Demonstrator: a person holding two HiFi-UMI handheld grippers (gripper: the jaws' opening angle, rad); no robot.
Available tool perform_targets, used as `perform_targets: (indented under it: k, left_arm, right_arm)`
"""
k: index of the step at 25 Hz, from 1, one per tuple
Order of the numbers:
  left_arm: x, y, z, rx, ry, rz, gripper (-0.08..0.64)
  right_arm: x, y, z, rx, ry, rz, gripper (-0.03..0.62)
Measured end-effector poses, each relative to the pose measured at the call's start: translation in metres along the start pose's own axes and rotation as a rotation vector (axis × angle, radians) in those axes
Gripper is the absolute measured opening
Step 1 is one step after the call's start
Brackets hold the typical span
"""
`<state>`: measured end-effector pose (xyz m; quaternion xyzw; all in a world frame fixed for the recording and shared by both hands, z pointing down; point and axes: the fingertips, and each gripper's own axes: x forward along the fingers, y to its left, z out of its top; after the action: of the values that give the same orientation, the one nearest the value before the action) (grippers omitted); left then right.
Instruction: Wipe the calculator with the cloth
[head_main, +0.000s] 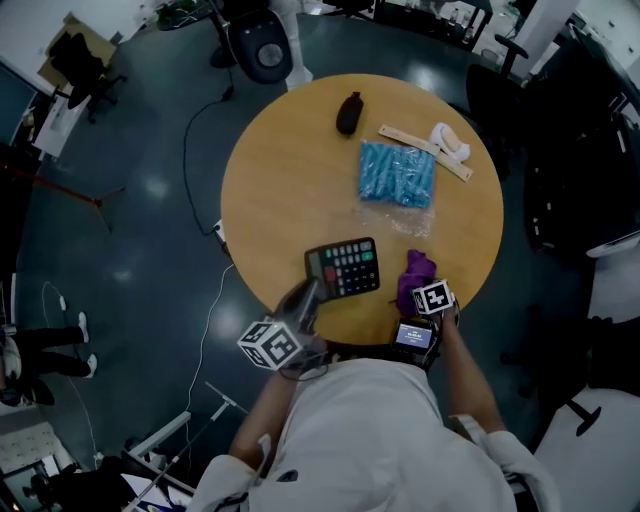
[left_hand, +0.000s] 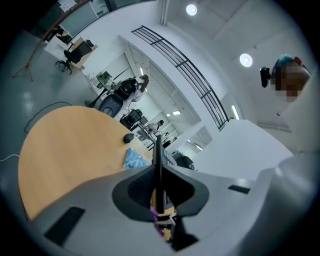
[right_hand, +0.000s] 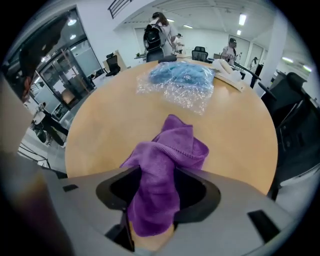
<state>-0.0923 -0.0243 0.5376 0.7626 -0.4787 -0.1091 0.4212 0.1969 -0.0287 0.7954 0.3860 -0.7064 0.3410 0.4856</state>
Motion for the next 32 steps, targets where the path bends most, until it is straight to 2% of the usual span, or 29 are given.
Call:
perform_targets:
  k: [4,6,8,12,15,19,22,25,29,32]
  left_arm:
    - [-0.007,0.001,0.001,0.015,0.004,0.045,0.046]
    - [-0.009,0.006,0.0,0.014,0.008,0.075,0.046]
    - [-0.011,0.012,-0.004,-0.004,0.009,0.093,0.046]
    - [-0.007,0.02,-0.01,-0.056,0.005,0.101,0.046]
    - [-0.001,0.016,-0.01,-0.074,0.002,0.083,0.046]
    - [0.009,0.007,-0.003,-0.082,-0.016,0.053,0.046]
    - [0.015,0.002,-0.001,-0.067,-0.019,0.072,0.046]
    - [0.021,-0.003,0.002,-0.025,-0.017,0.101,0.046]
    - [0.033,-0.019,0.003,-0.003,-0.029,0.077,0.046]
    - [0.034,-0.033,0.004,0.043,-0.031,0.057,0.046]
  right_arm:
    - [0.008,0.001,0.0,-0.046,-0.016,-0.051,0.21]
    - [0.011,-0.005,0.002,-0.047,-0.035,-0.078,0.143]
    - [0.013,-0.009,0.003,-0.053,-0.034,-0.091,0.109]
    - [0.005,-0.014,0.014,-0.068,-0.068,-0.097,0.084]
    - [-0.037,-0.013,0.042,-0.057,-0.194,-0.112,0.083]
    - [-0.119,0.0,0.092,-0.087,-0.443,-0.133,0.083]
    - [-0.195,0.039,0.127,-0.138,-0.644,-0.112,0.081]
    - [-0.252,0.109,0.158,-0.222,-0.792,-0.009,0.081]
    - [-0.268,0.19,0.18,-0.369,-0.829,0.097,0.081]
    - [-0.258,0.225,0.189,-0.447,-0.817,0.131,0.081]
